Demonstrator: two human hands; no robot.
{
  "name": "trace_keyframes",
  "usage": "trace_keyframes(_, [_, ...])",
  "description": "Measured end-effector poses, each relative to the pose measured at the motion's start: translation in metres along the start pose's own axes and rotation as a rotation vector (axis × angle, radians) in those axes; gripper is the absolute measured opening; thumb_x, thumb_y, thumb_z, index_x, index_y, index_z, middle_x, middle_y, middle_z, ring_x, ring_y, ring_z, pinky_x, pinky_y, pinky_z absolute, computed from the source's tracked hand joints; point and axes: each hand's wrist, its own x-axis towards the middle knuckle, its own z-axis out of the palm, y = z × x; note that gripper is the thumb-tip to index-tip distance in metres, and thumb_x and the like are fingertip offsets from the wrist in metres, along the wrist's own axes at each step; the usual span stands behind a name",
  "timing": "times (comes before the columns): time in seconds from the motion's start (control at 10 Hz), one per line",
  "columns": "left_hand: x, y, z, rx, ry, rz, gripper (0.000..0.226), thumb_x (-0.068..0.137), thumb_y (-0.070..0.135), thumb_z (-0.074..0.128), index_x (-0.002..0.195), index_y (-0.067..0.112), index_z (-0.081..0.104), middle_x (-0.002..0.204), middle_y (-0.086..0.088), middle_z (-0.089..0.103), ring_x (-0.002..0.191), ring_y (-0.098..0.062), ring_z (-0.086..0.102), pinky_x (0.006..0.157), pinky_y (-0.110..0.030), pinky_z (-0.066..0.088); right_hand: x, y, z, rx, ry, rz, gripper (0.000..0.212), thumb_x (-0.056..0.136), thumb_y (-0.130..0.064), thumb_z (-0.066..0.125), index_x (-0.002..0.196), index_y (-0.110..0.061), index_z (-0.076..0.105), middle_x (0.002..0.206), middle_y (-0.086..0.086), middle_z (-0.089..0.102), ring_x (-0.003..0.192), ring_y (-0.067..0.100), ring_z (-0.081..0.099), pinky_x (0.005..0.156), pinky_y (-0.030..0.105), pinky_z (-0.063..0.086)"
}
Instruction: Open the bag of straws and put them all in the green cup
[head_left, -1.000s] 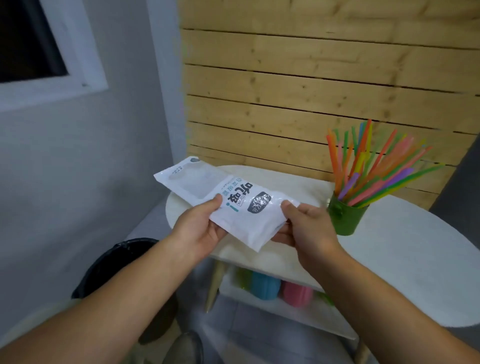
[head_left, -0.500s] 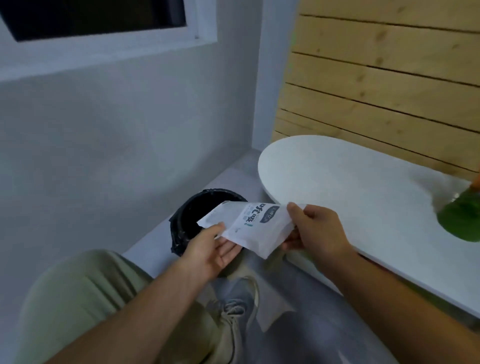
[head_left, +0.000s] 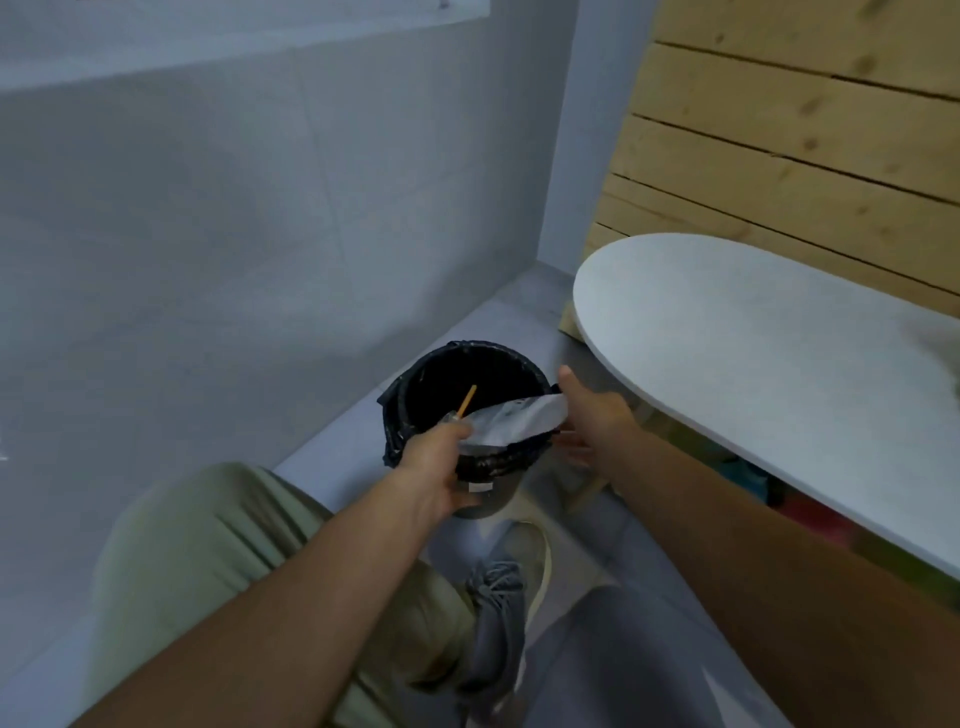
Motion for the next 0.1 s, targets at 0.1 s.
trace_keyframes(0.1, [-0.0029, 0.0025, 0.0013, 0.073, 0.09, 0.127, 0.016, 0.095, 0.006, 0.057, 0.108, 0.004, 0.065, 0.076, -0.012, 0.055, 0.06, -0.023, 0.056, 0.036, -0.018, 0.041, 0.0051, 0.0177, -0.0064, -0.099, 0.064, 0.005, 0.065, 0.09, -0.051, 0.057, 0.13, 0.001, 0.056, 0.124, 0.021, 0.063, 0.106, 0.037, 0.065, 0.091, 0.05, 0.056])
